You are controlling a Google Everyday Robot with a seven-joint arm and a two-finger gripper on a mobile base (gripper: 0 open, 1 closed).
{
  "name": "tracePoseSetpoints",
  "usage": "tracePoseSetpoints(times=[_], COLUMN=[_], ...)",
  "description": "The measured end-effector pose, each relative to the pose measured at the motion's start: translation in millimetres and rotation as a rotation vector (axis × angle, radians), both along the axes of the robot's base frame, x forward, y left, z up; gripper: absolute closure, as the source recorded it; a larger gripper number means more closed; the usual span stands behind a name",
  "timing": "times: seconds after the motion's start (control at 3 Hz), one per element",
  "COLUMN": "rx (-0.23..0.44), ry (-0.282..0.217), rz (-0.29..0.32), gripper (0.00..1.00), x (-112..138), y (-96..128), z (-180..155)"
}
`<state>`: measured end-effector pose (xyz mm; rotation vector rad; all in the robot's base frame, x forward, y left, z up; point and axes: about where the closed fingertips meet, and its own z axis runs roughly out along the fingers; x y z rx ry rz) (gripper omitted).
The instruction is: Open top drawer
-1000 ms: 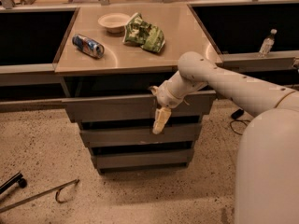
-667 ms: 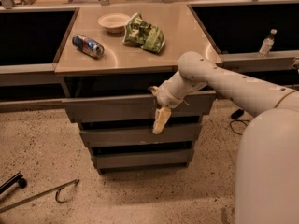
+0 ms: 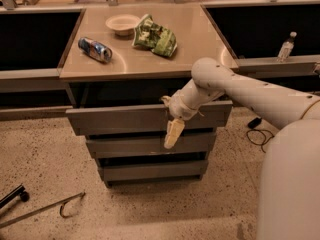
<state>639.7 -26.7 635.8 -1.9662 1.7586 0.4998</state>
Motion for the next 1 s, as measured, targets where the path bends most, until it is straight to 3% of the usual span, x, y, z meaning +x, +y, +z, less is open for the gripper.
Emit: tracePoseSetpoints(times=[0.33, 0.67, 1.0], rx=[-0.019, -0.019, -0.043], ry=[0.034, 0.036, 0.077], rz=[0.009, 0.010, 0.027], gripper=[0.00, 0.00, 0.00], x=[-34, -34, -46], y=[-4, -3, -3], z=[9, 9, 5])
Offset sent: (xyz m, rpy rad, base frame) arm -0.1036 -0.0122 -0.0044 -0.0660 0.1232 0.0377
